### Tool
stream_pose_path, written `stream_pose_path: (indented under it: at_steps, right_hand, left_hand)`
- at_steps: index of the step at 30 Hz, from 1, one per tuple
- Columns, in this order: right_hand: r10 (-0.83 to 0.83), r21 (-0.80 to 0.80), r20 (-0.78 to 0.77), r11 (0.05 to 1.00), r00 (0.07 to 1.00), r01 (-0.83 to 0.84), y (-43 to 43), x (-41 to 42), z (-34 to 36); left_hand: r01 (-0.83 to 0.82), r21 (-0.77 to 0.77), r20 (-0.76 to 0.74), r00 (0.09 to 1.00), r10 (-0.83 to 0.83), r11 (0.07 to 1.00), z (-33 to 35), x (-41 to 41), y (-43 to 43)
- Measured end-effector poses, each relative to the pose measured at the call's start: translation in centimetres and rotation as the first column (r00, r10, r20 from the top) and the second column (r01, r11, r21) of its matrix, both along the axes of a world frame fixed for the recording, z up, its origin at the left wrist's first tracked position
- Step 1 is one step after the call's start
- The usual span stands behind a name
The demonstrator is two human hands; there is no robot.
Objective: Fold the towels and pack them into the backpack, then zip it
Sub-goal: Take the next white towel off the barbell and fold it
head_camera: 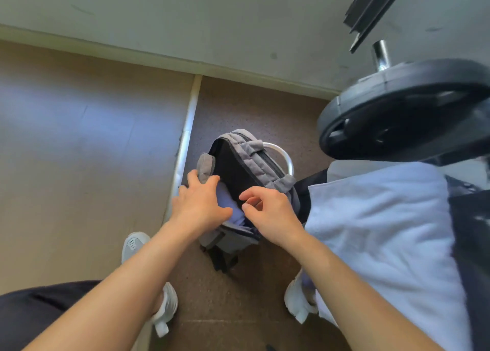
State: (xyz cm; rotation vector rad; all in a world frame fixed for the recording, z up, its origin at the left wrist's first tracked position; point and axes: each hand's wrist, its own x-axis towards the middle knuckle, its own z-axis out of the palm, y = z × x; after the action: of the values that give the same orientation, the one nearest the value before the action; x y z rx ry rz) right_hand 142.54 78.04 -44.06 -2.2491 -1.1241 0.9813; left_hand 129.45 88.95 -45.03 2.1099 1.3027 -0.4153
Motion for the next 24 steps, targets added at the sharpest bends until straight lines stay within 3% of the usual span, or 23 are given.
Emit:
stream_pose_path:
  at_steps: [3, 6, 10, 12, 14, 16, 20, 24]
  right_hand:
    - [0.028, 0.103, 0.11, 0.994, 0.994, -0.039, -2.6, 0.2, 4.7]
    - [0.039, 0.224, 0.255, 0.97, 0.966, -0.099, -6.0, 0.8, 8.3]
    - [-0.114, 0.374, 0.592, 0.916, 0.798, -0.147, -12.1, 2.8, 11.2]
    - [-0.263, 0.43, 0.654, 0.901, 0.709, -0.062, -15.6, 3.8, 11.7]
    - [-0.374, 0.449, 0.609, 0.89, 0.699, 0.084, -18.6, 4.5, 11.6]
    - [-0.433, 0.456, 0.483, 0.866, 0.761, 0.203, -20.5, 5.0, 10.9]
    - [-0.47, 0.545, 0.36, 0.807, 0.806, 0.228, -21.4, 5.9, 9.9]
    - [-0.493, 0.601, 0.301, 0.762, 0.816, 0.239, -21.5, 6.1, 9.2]
  left_hand:
    - [0.029, 0.184, 0.13, 0.99, -0.053, 0.983, 1.2, 1.1, -0.9]
    - [0.045, 0.215, 0.377, 0.918, -0.126, 0.976, 2.0, 2.2, -2.4]
    - [0.204, 0.154, 0.502, 0.827, -0.255, 0.967, 2.9, 2.7, -5.4]
    - [0.287, 0.143, 0.52, 0.793, -0.318, 0.947, 3.6, 2.8, -7.1]
    - [0.331, 0.119, 0.555, 0.76, -0.339, 0.936, 4.4, 3.0, -8.9]
    - [0.345, 0.091, 0.597, 0.732, -0.328, 0.934, 5.4, 3.6, -10.6]
    - [0.335, 0.032, 0.668, 0.694, -0.27, 0.942, 6.5, 5.7, -13.5]
    - [0.205, -0.071, 0.731, 0.677, -0.089, 0.976, 7.3, 9.0, -14.7]
